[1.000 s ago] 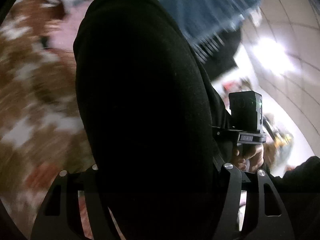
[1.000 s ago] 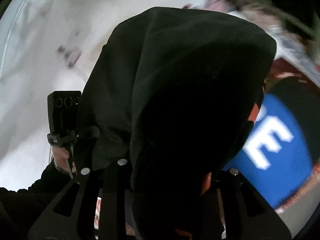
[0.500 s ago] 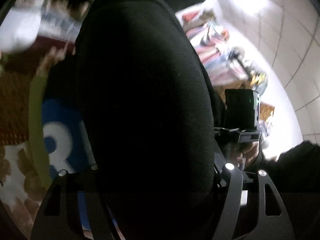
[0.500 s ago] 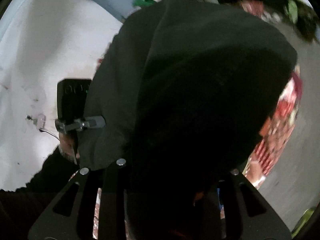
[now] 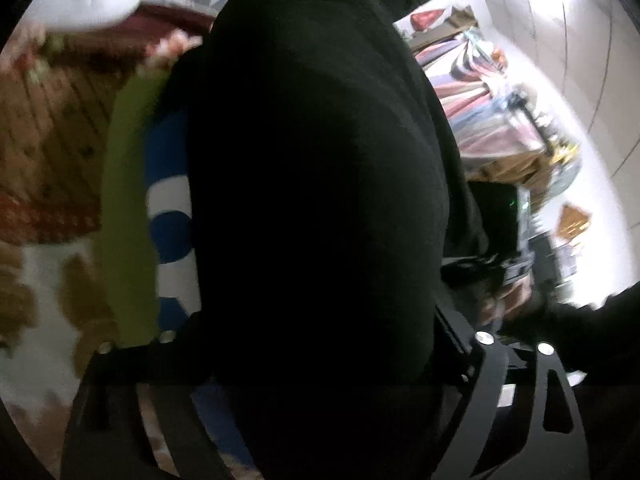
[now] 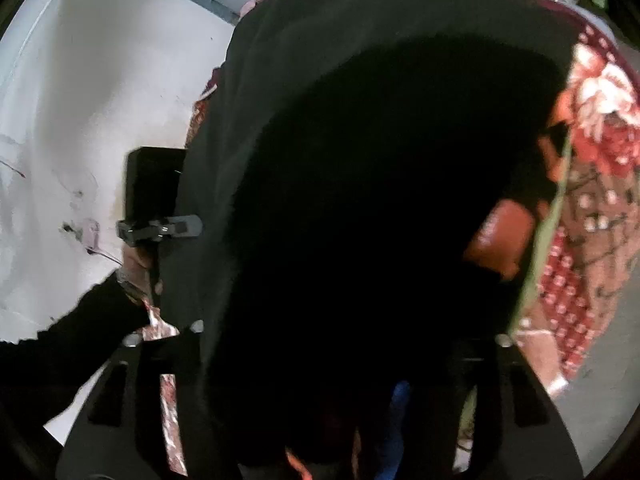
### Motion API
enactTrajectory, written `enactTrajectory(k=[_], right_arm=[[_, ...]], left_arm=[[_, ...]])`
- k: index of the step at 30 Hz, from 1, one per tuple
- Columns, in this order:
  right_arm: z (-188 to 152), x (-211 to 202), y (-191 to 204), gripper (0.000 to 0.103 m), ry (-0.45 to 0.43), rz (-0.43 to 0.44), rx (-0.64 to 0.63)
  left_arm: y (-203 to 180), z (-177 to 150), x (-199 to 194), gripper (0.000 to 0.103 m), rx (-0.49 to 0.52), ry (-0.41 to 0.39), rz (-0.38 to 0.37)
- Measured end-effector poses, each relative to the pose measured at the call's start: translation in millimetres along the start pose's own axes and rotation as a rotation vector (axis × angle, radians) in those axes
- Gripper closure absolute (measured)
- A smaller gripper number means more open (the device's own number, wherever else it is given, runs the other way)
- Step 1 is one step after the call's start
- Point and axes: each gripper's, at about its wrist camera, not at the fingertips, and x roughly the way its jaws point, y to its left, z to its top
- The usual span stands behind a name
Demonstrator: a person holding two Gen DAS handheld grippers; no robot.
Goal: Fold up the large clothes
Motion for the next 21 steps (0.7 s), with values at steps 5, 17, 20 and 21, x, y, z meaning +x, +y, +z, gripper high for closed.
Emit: enactTrajectory(k=[5,17,20,21], right_arm=[[-14,-43,-2,0.013,-0.006,-0.146,-0.052],[22,-102,56,0.008,-0.247,-0.304,-0.109],[47,-76,79,0.008,-0.318,-0.435,-0.214],[57,-63,74,0.008,-0.330,-0.548,-0.230]], left_arm=[[-10,-24,-35,0.009,0.033,-0.051,0.137],[-67,-44,-54,0.010,0.222,-0.173,0.377],[-71,-48,-52,0.011,0.216,-0.232,0.368],[-73,-49,-51,0.010,0.225,-0.248,0.391]])
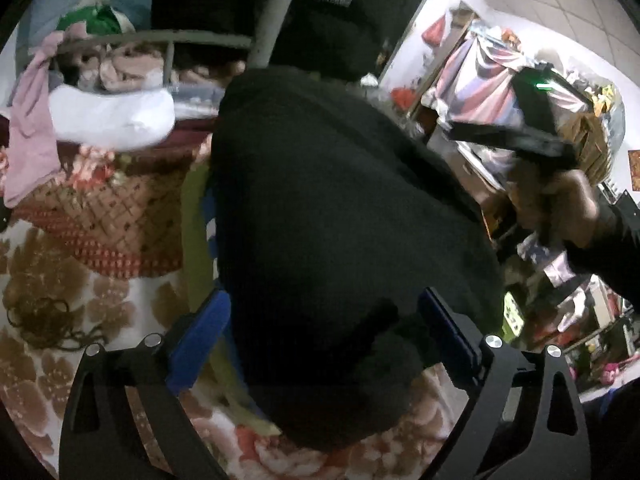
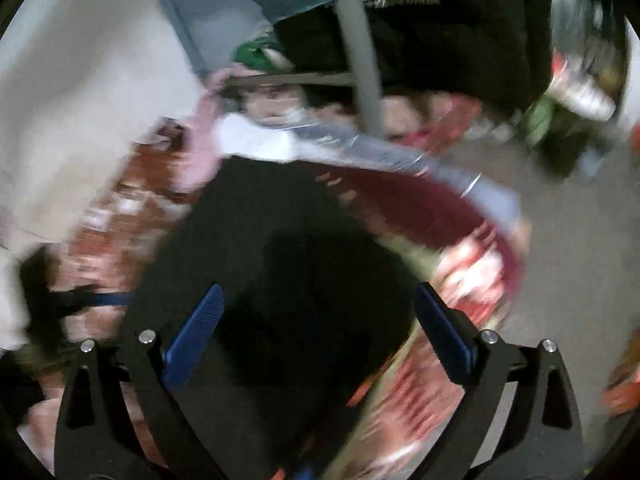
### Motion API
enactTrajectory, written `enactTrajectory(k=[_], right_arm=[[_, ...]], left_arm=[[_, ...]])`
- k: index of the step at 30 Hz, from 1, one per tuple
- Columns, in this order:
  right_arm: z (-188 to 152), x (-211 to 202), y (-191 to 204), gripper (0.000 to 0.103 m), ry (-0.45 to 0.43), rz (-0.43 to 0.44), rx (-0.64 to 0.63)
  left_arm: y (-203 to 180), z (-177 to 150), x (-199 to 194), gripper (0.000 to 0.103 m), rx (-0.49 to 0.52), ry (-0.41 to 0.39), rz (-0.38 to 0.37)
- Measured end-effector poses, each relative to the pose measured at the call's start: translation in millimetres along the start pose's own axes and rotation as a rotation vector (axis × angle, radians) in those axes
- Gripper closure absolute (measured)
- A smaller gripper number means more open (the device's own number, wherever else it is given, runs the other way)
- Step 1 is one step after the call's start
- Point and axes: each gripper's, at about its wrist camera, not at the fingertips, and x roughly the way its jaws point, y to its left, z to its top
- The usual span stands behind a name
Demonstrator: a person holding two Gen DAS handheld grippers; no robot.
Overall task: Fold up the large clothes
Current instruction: 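Lower the hoodie bundle onto the bedspread and open both grippers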
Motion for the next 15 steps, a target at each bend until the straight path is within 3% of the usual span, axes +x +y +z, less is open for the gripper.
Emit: enactTrajectory(k=[3,5,7,10,15], right_arm=[[1,28,-16,0.008,0.032,-0.143,0.001],[-7,54,-37,0.004,0.061,-0.225,-0.006],[-14,77,-55,0.005,0.089,-0.210,0.003],[-14,98,-67,0.005,0.093,-0.254,-0.064],[-6,119,-89,0.005,0.135,-0.263,-0.060]], left_arm=[[-2,-4,7,0.010,0.025,0.034,0.048],[-4,-14,20,0.009,0.094,0.083,0.093],[-2,-26,26,0.009,0.107,0.100,0.094],[13,-37,25,0.009,0.022,0.096,0.054],[13,-55,23,0.008,0.044,0.102,0.116]])
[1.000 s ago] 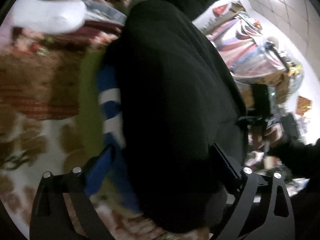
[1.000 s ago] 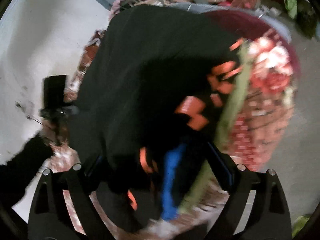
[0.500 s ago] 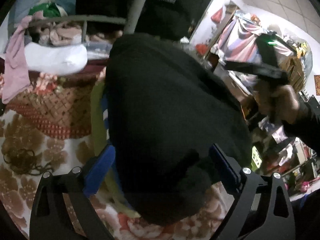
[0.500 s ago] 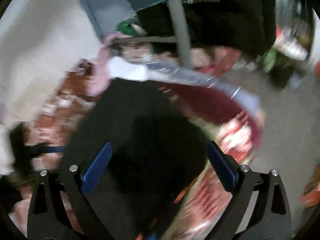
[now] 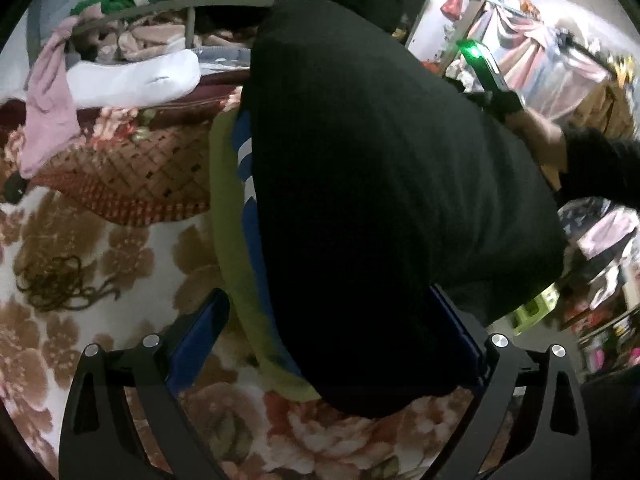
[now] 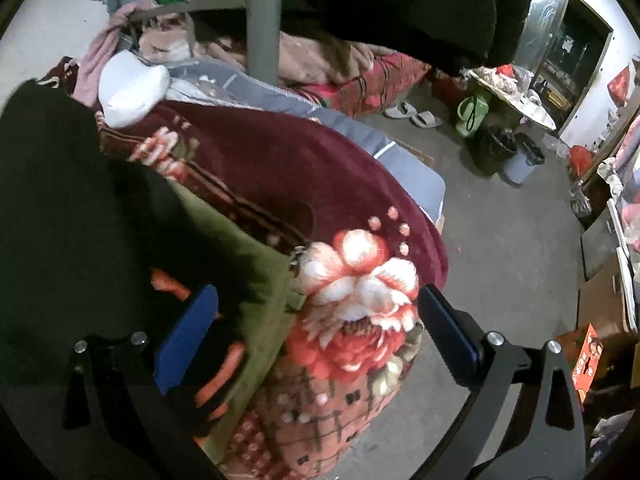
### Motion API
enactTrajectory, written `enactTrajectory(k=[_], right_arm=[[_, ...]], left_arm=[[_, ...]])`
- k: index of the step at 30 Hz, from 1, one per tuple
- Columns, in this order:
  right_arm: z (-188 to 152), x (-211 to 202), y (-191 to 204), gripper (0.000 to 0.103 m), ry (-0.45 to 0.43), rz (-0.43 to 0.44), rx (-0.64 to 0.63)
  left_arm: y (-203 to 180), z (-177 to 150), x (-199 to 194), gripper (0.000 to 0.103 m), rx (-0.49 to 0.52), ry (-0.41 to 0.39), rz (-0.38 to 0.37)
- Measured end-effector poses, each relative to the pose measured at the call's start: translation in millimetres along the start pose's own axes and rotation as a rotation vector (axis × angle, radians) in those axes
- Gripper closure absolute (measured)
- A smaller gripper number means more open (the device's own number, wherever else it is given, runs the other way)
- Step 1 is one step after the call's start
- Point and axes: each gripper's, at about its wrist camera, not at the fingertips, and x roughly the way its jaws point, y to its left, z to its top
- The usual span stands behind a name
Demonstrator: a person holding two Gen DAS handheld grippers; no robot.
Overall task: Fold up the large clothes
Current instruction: 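Lower the hoodie bundle onto the bedspread and open both grippers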
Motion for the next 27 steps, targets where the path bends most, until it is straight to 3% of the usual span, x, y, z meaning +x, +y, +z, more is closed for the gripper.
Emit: enactTrajectory(k=[2,6,9,11,16,17,21,27], right_arm=[[2,-6,-6,0.013,0.003,0.002,0.019],[-2,-78,-5,0.010,-0.132,0.006,0.045],[-25,-138,23,0.005,-0.230,0.051,0.037],[-43,-159,50,0.005,-0.244,0.074,0.019],[-83,-140,110,0.005,-0.181,0.000,-0.083],[-89,-130,111,0.005,-0.169,-0.011,-0.090],[-93,-117,97,0.005,-0.171,0.056,-0.094],[-83,-131,78,0.005,-0.151,0.096,-0.071]], left_arm=[[-5,1,-7,0.008,-0.009,0.001,0.019],[-19,18,-45,0.008,-0.011,-0.068,0.057],[-29,47,-64,0.005,0.017,-0.135,0.112],[-35,73,-61,0.005,0.032,-0.172,0.143],[-43,110,-19,0.005,0.074,-0.121,0.264],[-39,111,-4,0.005,0.085,-0.086,0.310],[-16,104,6,0.004,-0.007,-0.091,0.230],[-34,107,-10,0.005,-0.104,-0.082,0.376]])
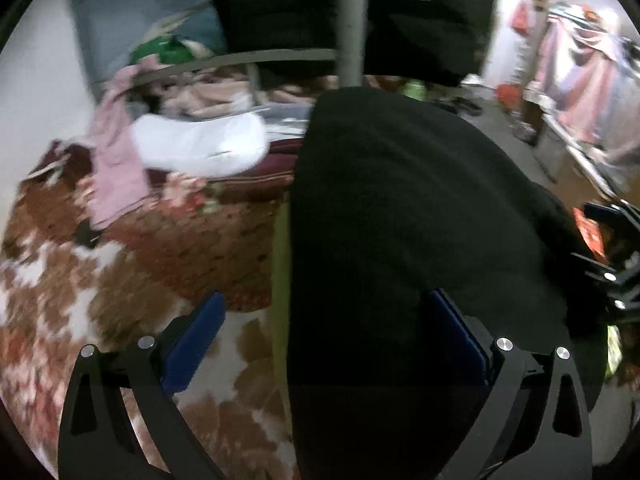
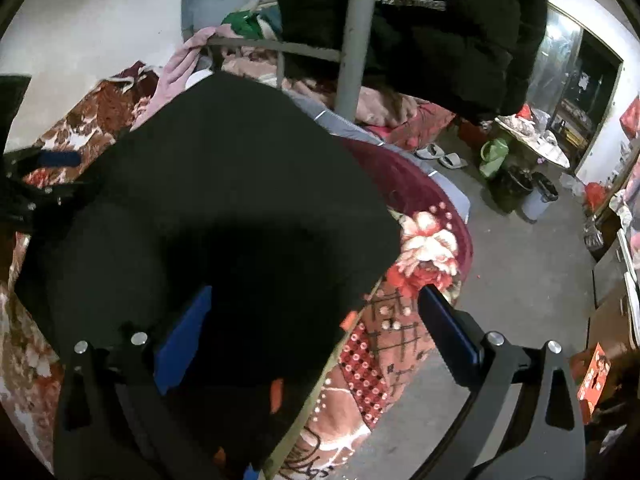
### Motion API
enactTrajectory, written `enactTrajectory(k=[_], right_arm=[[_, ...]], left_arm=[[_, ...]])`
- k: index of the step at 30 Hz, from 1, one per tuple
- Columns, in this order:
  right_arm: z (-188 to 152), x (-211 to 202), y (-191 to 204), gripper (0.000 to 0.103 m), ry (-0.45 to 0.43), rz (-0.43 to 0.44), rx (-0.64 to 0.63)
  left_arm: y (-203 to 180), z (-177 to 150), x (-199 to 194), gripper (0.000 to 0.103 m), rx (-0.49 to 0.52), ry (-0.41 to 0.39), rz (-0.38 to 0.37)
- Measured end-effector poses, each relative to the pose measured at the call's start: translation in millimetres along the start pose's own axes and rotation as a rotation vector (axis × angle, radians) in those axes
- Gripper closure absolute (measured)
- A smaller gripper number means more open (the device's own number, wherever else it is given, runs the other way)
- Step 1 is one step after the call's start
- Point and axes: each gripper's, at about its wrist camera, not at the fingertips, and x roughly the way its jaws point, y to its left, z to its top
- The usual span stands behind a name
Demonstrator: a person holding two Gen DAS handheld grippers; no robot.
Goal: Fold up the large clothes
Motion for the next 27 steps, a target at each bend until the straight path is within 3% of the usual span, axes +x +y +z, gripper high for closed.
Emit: enactTrajectory(k=[2,6,9,17,20,23,27], right_arm=[[5,-7,-3,0.005,0.018,0.021,0.012],[14,-25,-8,0.005,0.023,0.078,0.030],[15,-35,-3,0.005,0.022,0.123,0.022],[-18,-67,9,0.005,-0.038,0.208,0.024],[-28,-97,14,0.005,-0.061,0.222,0.005],[-28,-141,25,0.005,-0.093,0.242,-0.001],[-26,-209,43,0.005,-0.130,0.256,-0.029]], left_arm=[[-4,2,-13,0.005,-0.039,0.022,0.039],[-12,-8,-52,0.005,-0.148,-0.046,-0.011],[-25,-19,-64,0.005,-0.151,-0.034,0.008],[-47,-79,-98,0.005,-0.170,-0.110,0.042],[-55,-89,-118,0.005,-0.161,-0.100,0.053],[-73,-91,-166,0.005,-0.108,-0.148,0.025],[-87,-87,-222,0.005,-0.109,-0.163,0.002]])
